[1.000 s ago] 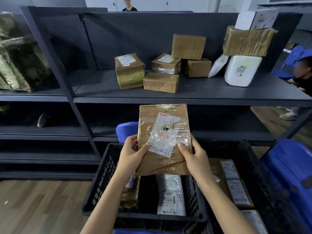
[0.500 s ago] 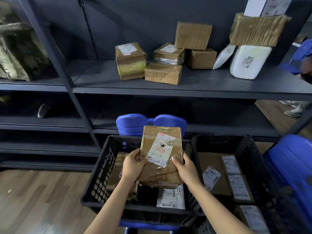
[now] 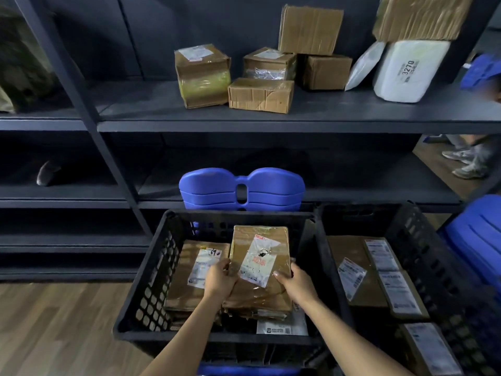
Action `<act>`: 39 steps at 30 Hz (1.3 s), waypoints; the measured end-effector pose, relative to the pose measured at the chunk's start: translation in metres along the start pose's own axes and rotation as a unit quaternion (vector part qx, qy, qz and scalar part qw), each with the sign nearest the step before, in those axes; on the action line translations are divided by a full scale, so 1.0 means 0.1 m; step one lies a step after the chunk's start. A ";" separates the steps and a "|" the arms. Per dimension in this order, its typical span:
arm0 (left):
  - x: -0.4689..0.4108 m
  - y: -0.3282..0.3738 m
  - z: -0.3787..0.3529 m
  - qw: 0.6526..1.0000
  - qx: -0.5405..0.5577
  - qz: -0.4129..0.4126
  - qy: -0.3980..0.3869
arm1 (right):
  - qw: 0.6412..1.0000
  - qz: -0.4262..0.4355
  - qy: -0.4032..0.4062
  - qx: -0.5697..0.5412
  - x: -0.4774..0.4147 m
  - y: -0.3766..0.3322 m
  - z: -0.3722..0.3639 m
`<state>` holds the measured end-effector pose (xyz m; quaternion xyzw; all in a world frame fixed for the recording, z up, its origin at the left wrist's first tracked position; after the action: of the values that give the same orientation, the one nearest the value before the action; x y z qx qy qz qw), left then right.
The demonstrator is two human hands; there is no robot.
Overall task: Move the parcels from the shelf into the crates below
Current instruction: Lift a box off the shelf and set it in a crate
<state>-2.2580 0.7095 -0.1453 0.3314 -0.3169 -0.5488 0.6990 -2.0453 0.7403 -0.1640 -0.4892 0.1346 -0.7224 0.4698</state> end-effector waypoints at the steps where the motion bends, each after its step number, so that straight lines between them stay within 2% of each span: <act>1: -0.02 -0.07 -0.02 1.000 -0.001 0.005 0.000 | 1.000 -0.001 0.001 0.006 -0.05 0.01 -0.04; 15: -0.34 -0.54 -0.18 0.999 -0.037 0.018 -0.009 | 0.998 -0.010 0.031 0.055 -0.72 0.18 -0.45; 24: -0.39 -0.78 -0.17 0.999 -0.029 0.025 0.010 | 0.999 0.006 0.020 0.038 -0.65 0.14 -0.56; 27: -0.40 -0.76 -0.24 0.999 -0.031 0.022 0.000 | 0.998 -0.004 0.024 0.060 -0.63 0.12 -0.58; 29: -0.43 -0.71 -0.24 0.998 -0.059 0.012 -0.016 | 0.993 0.000 0.026 0.115 -0.61 0.05 -0.57; 32: -0.40 -0.65 -0.23 0.991 -0.126 -0.019 -0.041 | 0.975 0.047 0.052 0.213 -0.52 -0.06 -0.54; 34: -0.33 -0.57 -0.26 0.979 -0.188 -0.042 -0.073 | 0.943 0.116 0.095 0.296 -0.39 -0.15 -0.49; 37: -0.23 -0.43 -0.41 0.940 -0.285 -0.101 -0.157 | 0.898 0.200 0.104 0.378 -0.27 -0.21 -0.52; 39: -0.18 -0.41 -0.52 0.906 -0.341 -0.132 -0.214 | 0.876 0.226 0.083 0.418 -0.21 -0.21 -0.62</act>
<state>-2.2423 0.7255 -0.2107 -0.0137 -0.2061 -0.7683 0.6059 -2.1069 0.7523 -0.1927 -0.1418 -0.0345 -0.6232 0.7683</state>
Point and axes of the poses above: each hand's wrist, its own x-axis away from the middle knuckle, its own z-axis out of the back of the hand, y = z × x, the point moved 6 cm from there along -x, towards the middle knuckle, and after that the axes turned 15 degrees about -z, right-handed, at the moved point
